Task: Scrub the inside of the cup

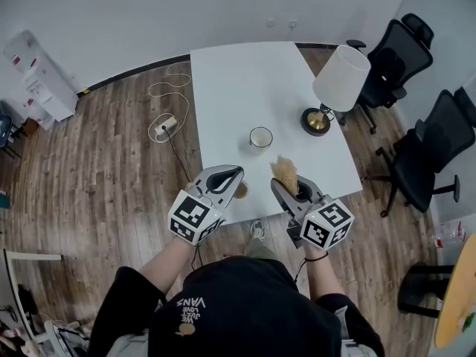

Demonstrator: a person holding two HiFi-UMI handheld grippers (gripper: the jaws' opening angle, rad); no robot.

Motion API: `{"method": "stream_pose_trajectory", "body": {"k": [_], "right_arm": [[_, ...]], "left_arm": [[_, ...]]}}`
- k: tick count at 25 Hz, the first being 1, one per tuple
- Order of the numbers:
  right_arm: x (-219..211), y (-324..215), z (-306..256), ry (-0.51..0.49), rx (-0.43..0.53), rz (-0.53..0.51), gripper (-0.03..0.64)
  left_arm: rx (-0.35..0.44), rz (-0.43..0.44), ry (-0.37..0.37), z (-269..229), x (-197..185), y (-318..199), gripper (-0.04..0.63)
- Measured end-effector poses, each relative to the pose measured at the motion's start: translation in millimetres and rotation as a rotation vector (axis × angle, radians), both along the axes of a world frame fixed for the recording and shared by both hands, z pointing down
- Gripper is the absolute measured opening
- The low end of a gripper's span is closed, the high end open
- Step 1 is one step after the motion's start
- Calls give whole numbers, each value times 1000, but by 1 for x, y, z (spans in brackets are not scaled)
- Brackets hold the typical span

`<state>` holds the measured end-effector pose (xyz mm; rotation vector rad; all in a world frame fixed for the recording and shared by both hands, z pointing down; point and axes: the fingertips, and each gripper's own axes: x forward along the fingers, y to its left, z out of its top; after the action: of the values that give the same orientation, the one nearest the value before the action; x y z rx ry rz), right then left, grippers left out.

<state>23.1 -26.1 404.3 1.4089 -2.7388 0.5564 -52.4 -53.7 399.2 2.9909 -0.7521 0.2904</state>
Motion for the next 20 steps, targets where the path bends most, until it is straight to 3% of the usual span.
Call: {"method": "stream_pose_trajectory", "body": {"k": [20], "right_arm": [[-15,25,3,23,2,7,94]], "left_arm": [[-1,-6,3,0,-18,25,11]]}}
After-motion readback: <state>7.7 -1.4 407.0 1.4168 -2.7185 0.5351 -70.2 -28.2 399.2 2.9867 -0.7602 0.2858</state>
